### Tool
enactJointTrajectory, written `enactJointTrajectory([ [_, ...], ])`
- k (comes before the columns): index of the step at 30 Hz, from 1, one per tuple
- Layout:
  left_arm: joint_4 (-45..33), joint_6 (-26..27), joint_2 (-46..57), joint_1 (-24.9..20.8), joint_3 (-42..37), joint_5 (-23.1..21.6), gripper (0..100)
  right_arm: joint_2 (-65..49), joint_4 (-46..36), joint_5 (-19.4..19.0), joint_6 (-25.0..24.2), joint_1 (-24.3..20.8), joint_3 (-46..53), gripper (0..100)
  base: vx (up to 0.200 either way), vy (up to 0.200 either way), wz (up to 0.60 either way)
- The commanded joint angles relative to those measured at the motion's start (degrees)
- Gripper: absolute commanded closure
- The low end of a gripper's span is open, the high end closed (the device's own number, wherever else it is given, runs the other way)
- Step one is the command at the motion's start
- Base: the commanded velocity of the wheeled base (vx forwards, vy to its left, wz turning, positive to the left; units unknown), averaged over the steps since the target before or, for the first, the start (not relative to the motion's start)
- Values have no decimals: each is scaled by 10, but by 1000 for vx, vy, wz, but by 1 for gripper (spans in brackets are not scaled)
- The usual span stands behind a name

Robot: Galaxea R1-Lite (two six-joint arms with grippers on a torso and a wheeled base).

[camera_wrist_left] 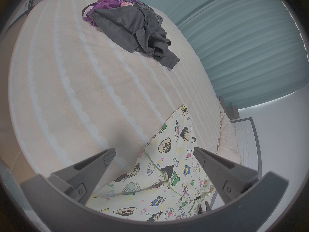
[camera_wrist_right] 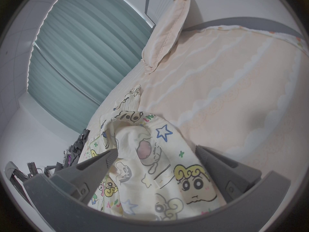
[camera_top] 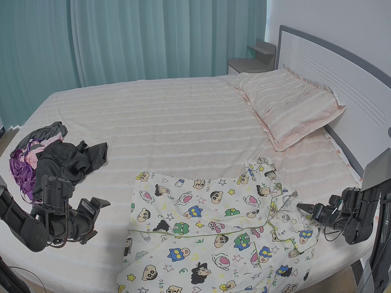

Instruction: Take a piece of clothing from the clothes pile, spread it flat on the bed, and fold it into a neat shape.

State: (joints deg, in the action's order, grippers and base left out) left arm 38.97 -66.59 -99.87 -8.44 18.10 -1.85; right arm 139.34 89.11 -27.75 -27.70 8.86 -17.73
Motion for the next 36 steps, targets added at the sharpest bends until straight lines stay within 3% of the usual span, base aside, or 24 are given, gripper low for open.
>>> enactJointTrajectory([
  [1, 1, 1, 0, 0, -1, 0, 0, 8, 4, -3, -4, 1, -6, 100, 0, 0, 0],
  [13, 1, -1, 1, 0, 1, 1, 0, 8, 4, 1, -17, 16, -12, 100, 0, 0, 0],
  [26, 1, -1, 2, 0, -1, 2, 0, -12, 6, 22, -16, 95, -28, 100, 0, 0, 0],
  [36, 0, -1, 2, 0, -2, 1, 0, 4, 6, 42, -16, 103, -41, 100, 0, 0, 0],
])
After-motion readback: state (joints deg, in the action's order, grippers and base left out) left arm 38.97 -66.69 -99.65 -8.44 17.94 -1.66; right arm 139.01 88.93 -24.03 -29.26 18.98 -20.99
